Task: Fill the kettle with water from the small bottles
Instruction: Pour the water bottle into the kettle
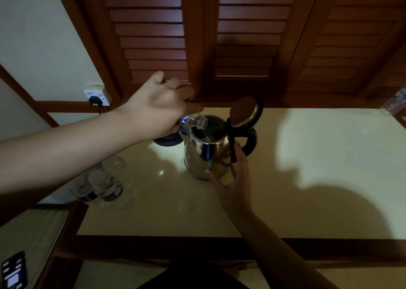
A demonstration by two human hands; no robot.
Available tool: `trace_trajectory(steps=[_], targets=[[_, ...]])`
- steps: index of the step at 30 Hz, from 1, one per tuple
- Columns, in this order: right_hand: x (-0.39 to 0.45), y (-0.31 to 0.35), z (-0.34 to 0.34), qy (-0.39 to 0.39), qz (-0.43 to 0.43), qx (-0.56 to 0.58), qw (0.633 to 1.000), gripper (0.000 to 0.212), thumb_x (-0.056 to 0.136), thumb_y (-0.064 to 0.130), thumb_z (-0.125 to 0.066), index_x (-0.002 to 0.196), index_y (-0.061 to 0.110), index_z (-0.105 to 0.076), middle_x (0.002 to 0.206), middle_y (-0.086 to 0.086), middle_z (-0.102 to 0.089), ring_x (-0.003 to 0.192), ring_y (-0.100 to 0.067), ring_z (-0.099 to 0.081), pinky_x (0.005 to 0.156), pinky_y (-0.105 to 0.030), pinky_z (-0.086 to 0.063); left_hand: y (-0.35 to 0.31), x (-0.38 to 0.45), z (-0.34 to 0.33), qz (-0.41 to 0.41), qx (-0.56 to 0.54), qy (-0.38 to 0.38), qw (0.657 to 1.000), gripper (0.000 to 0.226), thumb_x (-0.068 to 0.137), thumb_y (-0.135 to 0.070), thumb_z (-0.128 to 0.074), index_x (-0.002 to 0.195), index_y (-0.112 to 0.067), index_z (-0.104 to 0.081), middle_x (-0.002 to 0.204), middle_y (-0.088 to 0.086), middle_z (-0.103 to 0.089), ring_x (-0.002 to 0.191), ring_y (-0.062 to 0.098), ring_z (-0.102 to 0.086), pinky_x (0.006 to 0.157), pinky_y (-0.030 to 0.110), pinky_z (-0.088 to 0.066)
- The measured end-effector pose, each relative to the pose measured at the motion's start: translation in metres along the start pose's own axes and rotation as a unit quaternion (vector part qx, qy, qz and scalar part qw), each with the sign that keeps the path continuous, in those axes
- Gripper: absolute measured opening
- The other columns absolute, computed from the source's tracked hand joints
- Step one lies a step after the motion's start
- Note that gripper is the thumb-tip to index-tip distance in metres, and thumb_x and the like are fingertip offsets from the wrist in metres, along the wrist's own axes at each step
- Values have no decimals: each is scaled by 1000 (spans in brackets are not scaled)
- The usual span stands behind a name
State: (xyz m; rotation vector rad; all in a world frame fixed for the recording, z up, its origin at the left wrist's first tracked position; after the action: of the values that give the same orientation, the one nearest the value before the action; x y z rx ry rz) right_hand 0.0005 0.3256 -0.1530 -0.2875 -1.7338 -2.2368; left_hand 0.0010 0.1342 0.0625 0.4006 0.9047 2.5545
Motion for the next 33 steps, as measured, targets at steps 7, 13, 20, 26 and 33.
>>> trace_trajectory(steps=[7, 13, 20, 26, 33], targets=[[1, 2, 0, -4, 0, -6, 1000, 107, 81, 35, -91, 167, 30, -28, 169, 1, -37, 156, -22, -39, 115, -56, -50, -7, -2, 2, 18, 32, -123, 992, 55, 86, -11, -65, 137, -32, -61, 114, 3, -59, 103, 31, -52, 82, 44, -29], [1, 3, 0, -5, -1, -3, 1000, 105, 80, 37, -91, 166, 27, -30, 167, 0, -39, 154, -23, -43, 113, -56, -51, -18, -5, -3, -30, 18, -91, 995, 39, 83, -15, -71, 116, -36, -70, 113, -2, -60, 108, 30, -53, 83, 43, -37], [-1, 2, 1, -8, -1, -2, 1000, 106, 80, 30, -92, 166, 25, -31, 167, 1, -39, 155, -20, -41, 114, -55, -50, -19, -9, 0, 12, -30, -76, 997, 48, 78, -24, -75, 124, -34, -69, 115, 1, -60, 107, 31, -53, 83, 44, -37], [-1, 4, 4, -4, 8, -7, 1000, 104, 82, 28, -92, 166, 24, -31, 168, 0, -39, 156, -17, -38, 114, -55, -51, -10, -18, 3, 65, -123, -68, 988, 50, 71, -37, -76, 119, -26, -70, 107, 2, -65, 99, 31, -51, 79, 41, -36], [-16, 24, 18, 11, -3, 21, 1000, 88, 90, 11, -85, 164, 19, -37, 162, 5, -46, 148, 1, -43, 115, -39, -52, -38, -61, 10, 213, -541, -129, 803, 53, 79, -35, -86, 125, -19, -62, 112, -9, -67, 99, 5, -62, 81, 22, -52]])
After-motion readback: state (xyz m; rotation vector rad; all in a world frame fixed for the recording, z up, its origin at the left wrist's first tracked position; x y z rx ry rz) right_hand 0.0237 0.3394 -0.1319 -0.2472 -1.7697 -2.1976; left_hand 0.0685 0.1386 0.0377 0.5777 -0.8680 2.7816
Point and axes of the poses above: each hand's wrist, its own x-axis towards the middle knuckle, its own z-axis out of the back of the hand, y = z × x, the point moved 5 cm from there along x, towards the middle knuckle
